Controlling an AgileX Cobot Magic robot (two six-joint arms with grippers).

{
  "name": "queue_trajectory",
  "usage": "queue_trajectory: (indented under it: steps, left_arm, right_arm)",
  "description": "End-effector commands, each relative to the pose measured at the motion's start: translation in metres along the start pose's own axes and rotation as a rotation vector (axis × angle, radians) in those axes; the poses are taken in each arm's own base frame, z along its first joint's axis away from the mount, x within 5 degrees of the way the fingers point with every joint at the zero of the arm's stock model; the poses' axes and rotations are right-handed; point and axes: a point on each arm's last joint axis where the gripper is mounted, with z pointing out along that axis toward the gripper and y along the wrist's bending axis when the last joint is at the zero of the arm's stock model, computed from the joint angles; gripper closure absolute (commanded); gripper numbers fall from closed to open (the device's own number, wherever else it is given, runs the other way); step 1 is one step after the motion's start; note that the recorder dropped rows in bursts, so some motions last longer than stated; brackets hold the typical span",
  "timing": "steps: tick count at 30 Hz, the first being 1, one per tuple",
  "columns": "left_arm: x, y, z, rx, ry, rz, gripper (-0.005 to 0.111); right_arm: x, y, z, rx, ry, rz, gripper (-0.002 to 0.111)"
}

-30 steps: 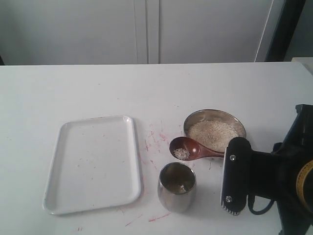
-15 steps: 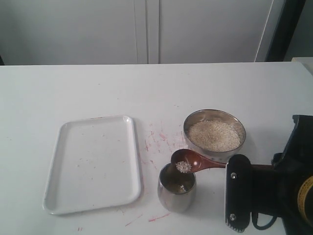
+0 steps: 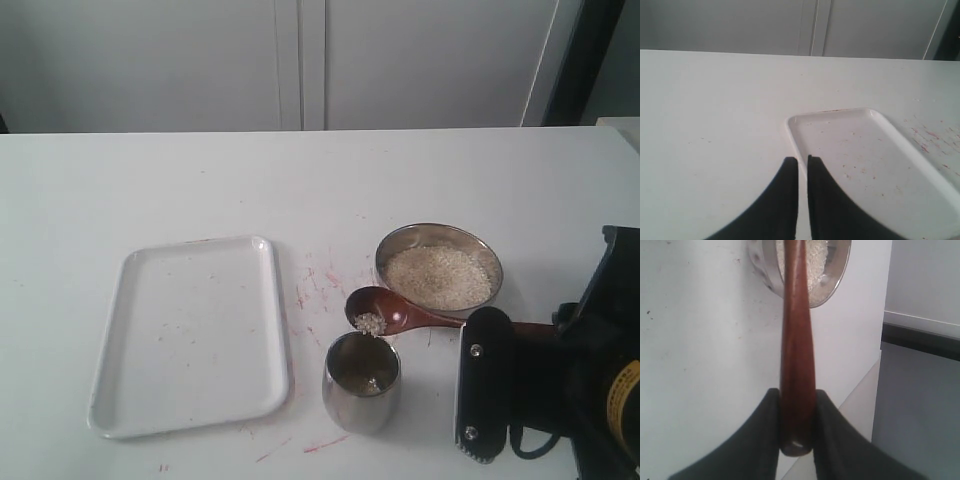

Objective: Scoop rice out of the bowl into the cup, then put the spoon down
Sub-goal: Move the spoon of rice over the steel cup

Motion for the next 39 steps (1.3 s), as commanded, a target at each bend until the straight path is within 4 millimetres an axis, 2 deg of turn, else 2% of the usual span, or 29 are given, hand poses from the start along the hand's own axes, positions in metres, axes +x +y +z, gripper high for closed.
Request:
queue_trajectory:
  steps: [1, 10, 29, 39]
  left_arm:
    - [-0.002, 0.000, 0.000, 0.004, -0.011, -0.011, 0.092]
    - [-0.002, 0.000, 0.000, 0.004, -0.011, -0.011, 0.092]
    - [-0.002, 0.000, 0.000, 0.004, -0.011, -0.011, 0.092]
    - [-0.002, 0.000, 0.000, 0.004, -0.011, -0.011, 0.092]
  right_arm:
    - [0.002, 0.000, -0.001, 0.009, -0.003, 0.011, 0.108]
    - [0.004, -0.005, -0.001, 0.060, 0.028, -0.006, 0.108]
    - [0.001, -0.001, -0.001, 0.008, -0.018, 0.040, 0.108]
    - [0.016, 0.000, -0.006, 0.015, -0.072, 0.079, 0.108]
